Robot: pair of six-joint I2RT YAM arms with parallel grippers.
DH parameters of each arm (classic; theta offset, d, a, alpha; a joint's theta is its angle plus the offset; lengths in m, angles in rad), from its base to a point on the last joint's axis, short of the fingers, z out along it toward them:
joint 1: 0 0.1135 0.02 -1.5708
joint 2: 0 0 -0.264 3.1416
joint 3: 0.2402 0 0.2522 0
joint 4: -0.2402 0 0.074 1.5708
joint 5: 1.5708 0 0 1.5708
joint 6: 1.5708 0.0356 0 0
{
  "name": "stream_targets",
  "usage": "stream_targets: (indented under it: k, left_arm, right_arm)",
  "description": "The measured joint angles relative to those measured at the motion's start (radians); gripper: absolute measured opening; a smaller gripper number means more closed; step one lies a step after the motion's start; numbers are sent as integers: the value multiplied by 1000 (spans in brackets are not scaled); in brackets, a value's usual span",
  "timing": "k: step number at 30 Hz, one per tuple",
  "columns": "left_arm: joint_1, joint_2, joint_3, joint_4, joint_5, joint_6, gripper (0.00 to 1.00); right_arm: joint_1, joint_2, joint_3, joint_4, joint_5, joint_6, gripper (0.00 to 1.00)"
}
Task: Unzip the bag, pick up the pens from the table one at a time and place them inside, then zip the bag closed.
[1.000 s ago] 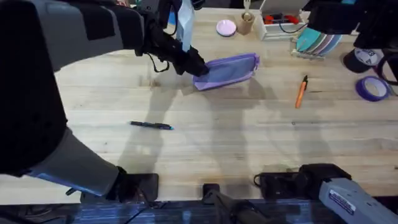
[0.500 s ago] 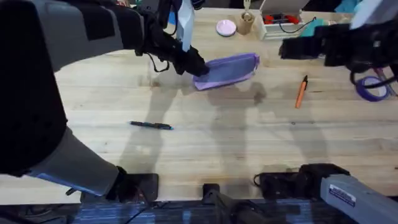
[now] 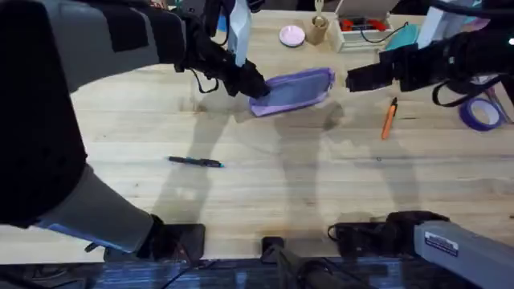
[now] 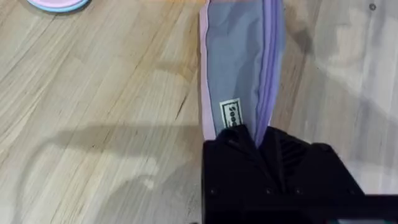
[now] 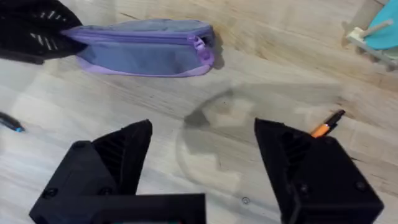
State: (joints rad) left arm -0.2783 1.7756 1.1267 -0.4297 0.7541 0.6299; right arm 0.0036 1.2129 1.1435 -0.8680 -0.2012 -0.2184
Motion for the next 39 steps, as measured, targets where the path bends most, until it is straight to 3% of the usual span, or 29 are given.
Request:
stream_targets:
  k: [26, 39]
  left_arm:
    - [0, 0, 0, 0, 0, 0, 42]
    - [0, 0, 0, 0, 0, 0, 42]
  right_arm:
    - [0, 1, 0, 0, 6, 0, 995]
    - [0, 142, 0, 69, 6, 0, 996]
